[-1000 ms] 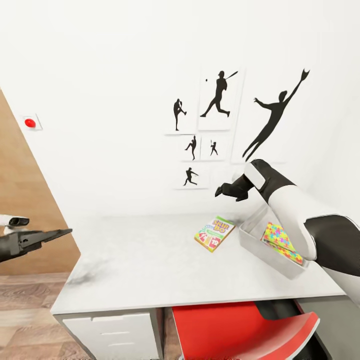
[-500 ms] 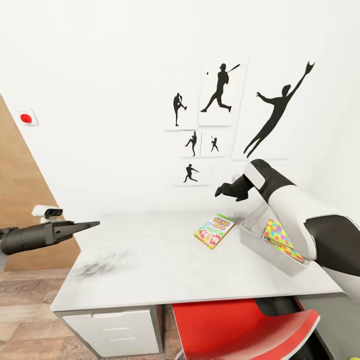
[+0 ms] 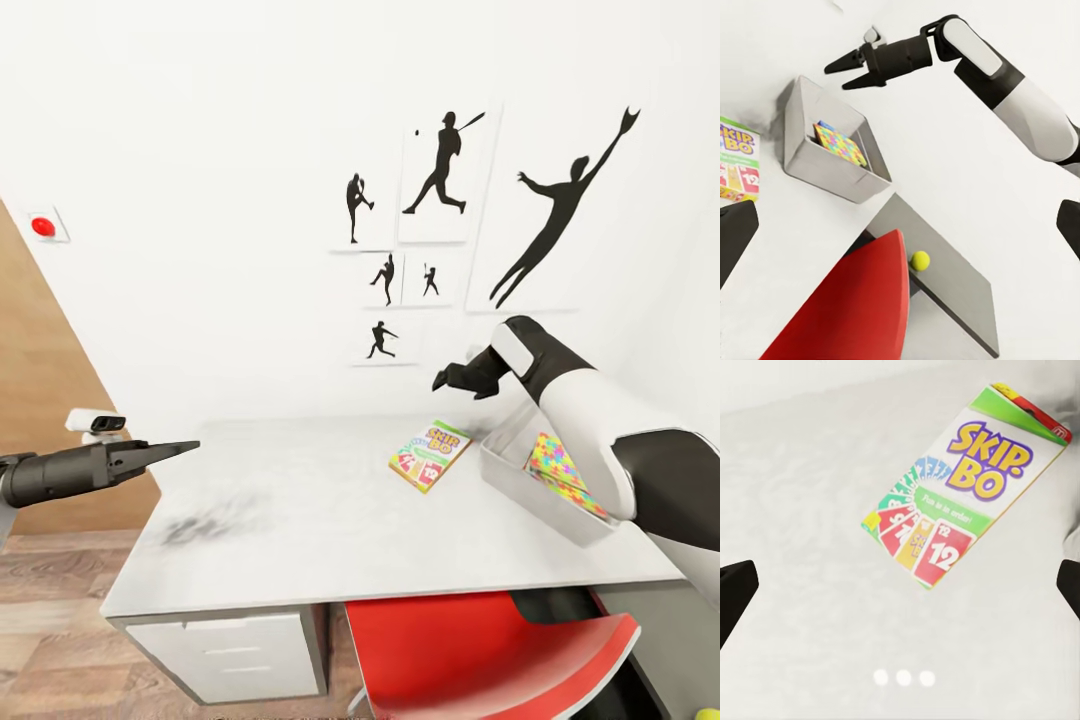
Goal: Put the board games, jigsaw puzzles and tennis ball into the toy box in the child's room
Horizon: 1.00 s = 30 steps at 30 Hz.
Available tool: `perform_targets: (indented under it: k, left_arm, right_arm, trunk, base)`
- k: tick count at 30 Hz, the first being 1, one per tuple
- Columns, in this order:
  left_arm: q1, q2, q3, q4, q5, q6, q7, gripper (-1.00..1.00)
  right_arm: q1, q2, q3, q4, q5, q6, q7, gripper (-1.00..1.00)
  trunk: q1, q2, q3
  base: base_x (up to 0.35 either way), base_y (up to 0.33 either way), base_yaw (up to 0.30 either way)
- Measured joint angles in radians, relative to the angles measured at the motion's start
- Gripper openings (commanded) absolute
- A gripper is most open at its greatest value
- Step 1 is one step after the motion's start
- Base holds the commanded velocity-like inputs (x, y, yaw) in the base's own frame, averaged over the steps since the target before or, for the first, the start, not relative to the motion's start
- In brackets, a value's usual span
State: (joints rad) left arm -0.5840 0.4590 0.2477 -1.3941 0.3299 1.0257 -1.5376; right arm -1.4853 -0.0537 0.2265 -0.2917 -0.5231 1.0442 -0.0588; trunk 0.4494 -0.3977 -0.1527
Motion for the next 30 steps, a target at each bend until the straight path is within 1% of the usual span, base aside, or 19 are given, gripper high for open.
perform_targets:
  k: [6, 9, 13, 14, 17, 21, 30]
  left_arm:
    - [0.0, 0.003, 0.002, 0.0, 0.001, -0.002, -0.003, 1.0]
    - [0.001, 0.005, 0.008, 0.0, 0.001, -0.002, -0.005, 1.0]
    - [0.002, 0.005, 0.03, 0.0, 0.001, -0.002, -0.005, 1.0]
    - [0.002, 0.005, 0.042, 0.0, 0.002, -0.002, -0.005, 1.0]
    - [0.002, 0.005, 0.057, 0.0, 0.002, -0.002, -0.005, 1.0]
    - [0.002, 0.006, 0.069, 0.0, 0.002, -0.001, -0.005, 1.0]
    - [0.002, 0.007, 0.074, 0.0, 0.0, -0.002, -0.005, 1.0]
  right_arm:
    - [-0.004, -0.005, 0.001, -0.024, 0.004, 0.0, -0.001, 1.0]
    - [-0.008, -0.006, 0.0, -0.033, 0.023, 0.0, -0.002, 1.0]
    - [-0.015, -0.007, -0.001, -0.036, 0.053, 0.0, -0.002, 1.0]
    - [-0.018, -0.007, -0.001, -0.037, 0.067, 0.0, -0.002, 1.0]
    - [-0.021, -0.007, -0.002, -0.038, 0.079, 0.0, -0.002, 1.0]
    - [-0.022, -0.006, -0.002, -0.038, 0.088, 0.0, -0.002, 1.0]
    - [-0.023, -0.006, -0.004, -0.038, 0.093, 0.0, 0.001, 1.0]
  trunk:
    - [0.0, 0.0, -0.01]
    - [0.0, 0.0, -0.015]
    - [0.0, 0.0, -0.021]
    - [0.0, 0.0, -0.023]
    - [0.0, 0.0, -0.028]
    - [0.0, 0.0, -0.034]
    - [0.0, 0.0, -0.049]
  base:
    - [0.0, 0.0, 0.0]
    - [0.0, 0.0, 0.0]
    - [0.0, 0.0, 0.0]
    - [0.0, 0.0, 0.0]
    - [0.0, 0.0, 0.0]
    - [0.0, 0.0, 0.0]
    - [0.0, 0.0, 0.0]
